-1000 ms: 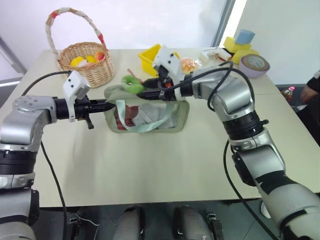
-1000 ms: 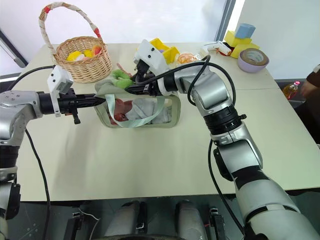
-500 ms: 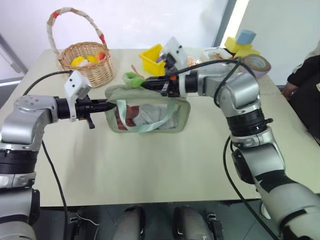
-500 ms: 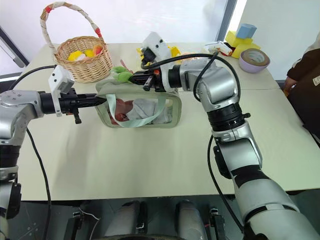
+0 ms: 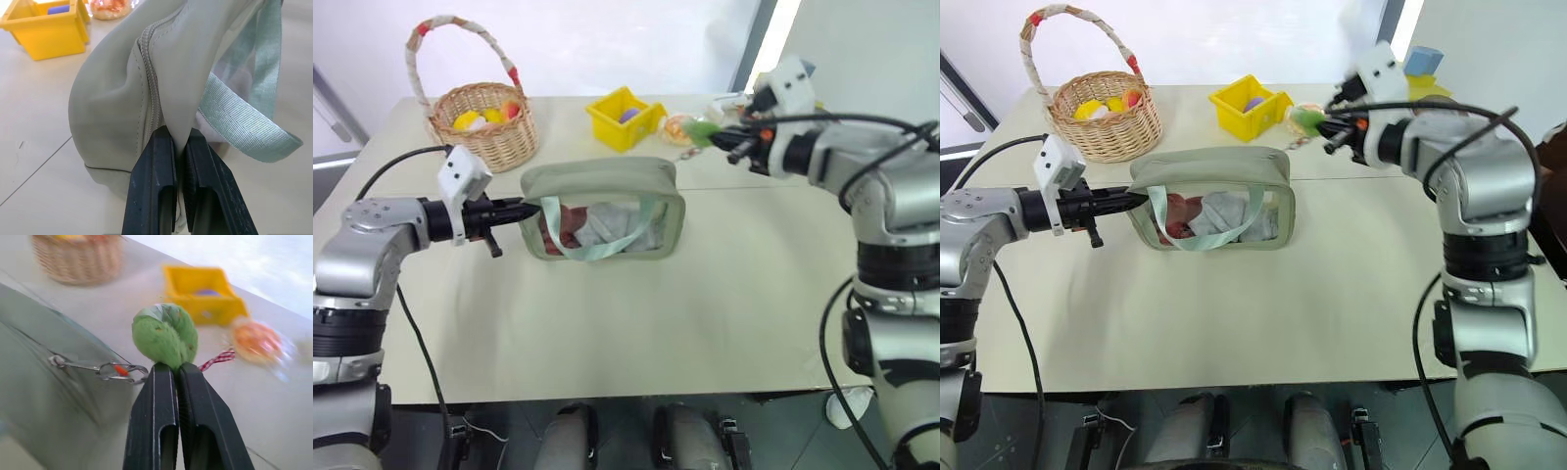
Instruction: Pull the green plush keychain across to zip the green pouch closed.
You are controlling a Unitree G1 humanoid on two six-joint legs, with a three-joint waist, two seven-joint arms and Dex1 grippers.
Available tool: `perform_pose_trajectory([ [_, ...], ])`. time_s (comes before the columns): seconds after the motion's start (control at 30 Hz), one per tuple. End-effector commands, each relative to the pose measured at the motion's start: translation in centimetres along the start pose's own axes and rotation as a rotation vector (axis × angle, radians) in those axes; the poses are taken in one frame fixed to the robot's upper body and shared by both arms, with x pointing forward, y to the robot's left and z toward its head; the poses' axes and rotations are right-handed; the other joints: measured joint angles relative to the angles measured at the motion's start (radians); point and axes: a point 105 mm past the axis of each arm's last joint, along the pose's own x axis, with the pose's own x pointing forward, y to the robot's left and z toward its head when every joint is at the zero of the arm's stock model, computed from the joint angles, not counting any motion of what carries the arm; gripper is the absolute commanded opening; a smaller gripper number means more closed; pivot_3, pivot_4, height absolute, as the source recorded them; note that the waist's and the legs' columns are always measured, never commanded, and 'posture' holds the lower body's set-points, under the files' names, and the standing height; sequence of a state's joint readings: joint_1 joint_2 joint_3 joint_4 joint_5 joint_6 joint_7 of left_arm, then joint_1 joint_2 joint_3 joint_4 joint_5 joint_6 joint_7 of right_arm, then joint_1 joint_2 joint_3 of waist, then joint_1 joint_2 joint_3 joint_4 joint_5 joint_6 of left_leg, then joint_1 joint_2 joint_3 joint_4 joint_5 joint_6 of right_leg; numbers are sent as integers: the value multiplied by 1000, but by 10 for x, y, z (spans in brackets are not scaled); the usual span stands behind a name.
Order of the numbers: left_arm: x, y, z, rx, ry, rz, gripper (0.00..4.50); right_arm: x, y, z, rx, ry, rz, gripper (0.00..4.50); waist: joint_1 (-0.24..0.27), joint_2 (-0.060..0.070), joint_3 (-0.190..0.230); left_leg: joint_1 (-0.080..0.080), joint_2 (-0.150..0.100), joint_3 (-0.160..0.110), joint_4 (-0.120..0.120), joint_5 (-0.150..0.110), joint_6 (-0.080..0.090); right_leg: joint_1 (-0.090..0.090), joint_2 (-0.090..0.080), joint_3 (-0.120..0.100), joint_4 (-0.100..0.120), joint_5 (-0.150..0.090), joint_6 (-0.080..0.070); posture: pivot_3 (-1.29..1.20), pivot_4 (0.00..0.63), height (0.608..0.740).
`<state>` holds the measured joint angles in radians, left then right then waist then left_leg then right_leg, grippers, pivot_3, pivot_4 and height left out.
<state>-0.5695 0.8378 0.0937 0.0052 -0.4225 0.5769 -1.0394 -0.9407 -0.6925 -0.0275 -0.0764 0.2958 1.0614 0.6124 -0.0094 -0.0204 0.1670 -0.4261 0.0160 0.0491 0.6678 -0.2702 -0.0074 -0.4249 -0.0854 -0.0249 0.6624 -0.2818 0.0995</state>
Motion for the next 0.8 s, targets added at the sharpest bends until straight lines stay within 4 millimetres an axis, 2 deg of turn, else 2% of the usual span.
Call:
perform_pose_trajectory([
  [0.03,4,-3,-6,-29,18,-7,0,-20,-27,-12,-130,46,-202,37,0,0,0,0,0,1,0,0,0,0,0,0,0,0,0,0,150,739],
  [0.07,5,-4,-6,-33,16,-11,0,-22,-30,-24,-156,85,-230,37,3,0,0,0,0,0,0,0,0,0,0,0,0,0,0,0,150,739],
  [0.1,8,-6,-6,-35,13,-19,0,-17,-27,-45,-109,119,-235,37,5,-1,-1,0,0,-1,0,0,0,1,0,-1,0,0,0,0,150,739],
  [0.2,13,-9,-4,-38,5,-29,0,5,6,-90,27,146,-164,37,2,-1,-2,2,0,-1,0,0,0,3,0,0,-1,0,0,0,150,739],
  [0.3,14,-9,-3,-39,-1,-26,0,19,39,-108,75,151,-72,37,1,0,-2,3,0,-1,0,0,0,4,1,0,-1,0,0,0,150,739],
  [0.37,15,-10,-2,-41,-5,-26,0,32,73,-129,67,191,13,37,1,-1,-2,2,0,-1,0,0,0,4,1,0,-1,0,0,0,150,739],
  [0.43,14,-12,-4,-39,-3,-28,0,37,88,-142,8,218,51,37,2,-1,-2,2,0,-2,0,0,0,4,1,0,-1,0,0,0,150,739],
  [0.5,13,-13,-4,-39,-2,-26,0,35,88,-149,-133,242,73,37,2,-1,-2,2,-1,-2,0,0,0,5,0,0,-1,0,0,0,150,739],
  [0.6,13,-13,-5,-39,-2,-20,0,33,78,-150,-297,243,81,37,2,-1,-2,5,-1,-3,0,0,1,8,1,-1,-3,0,0,0,150,739],
  [0.67,14,-13,-6,-32,0,-12,0,33,67,-143,-284,217,59,37,0,-1,-2,9,0,-4,-1,0,1,14,3,-1,-13,0,0,0,150,739],
  [0.73,15,-12,-5,-30,-15,0,0,30,53,-129,-236,173,33,37,2,-1,-2,14,0,-4,-2,-1,1,19,3,-1,-13,0,0,0,150,739],
  [0.77,16,-8,-2,-35,-35,15,369,27,43,-120,-217,147,16,0,3,-1,-2,14,1,-4,-2,-1,1,20,3,-1,-13,0,0,0,150,739],
  [0.8,15,-6,2,-49,-52,15,771,21,34,-105,-148,109,25,316,5,-1,-2,14,1,-4,-2,-1,1,20,3,-1,-13,0,0,0,150,739],
])
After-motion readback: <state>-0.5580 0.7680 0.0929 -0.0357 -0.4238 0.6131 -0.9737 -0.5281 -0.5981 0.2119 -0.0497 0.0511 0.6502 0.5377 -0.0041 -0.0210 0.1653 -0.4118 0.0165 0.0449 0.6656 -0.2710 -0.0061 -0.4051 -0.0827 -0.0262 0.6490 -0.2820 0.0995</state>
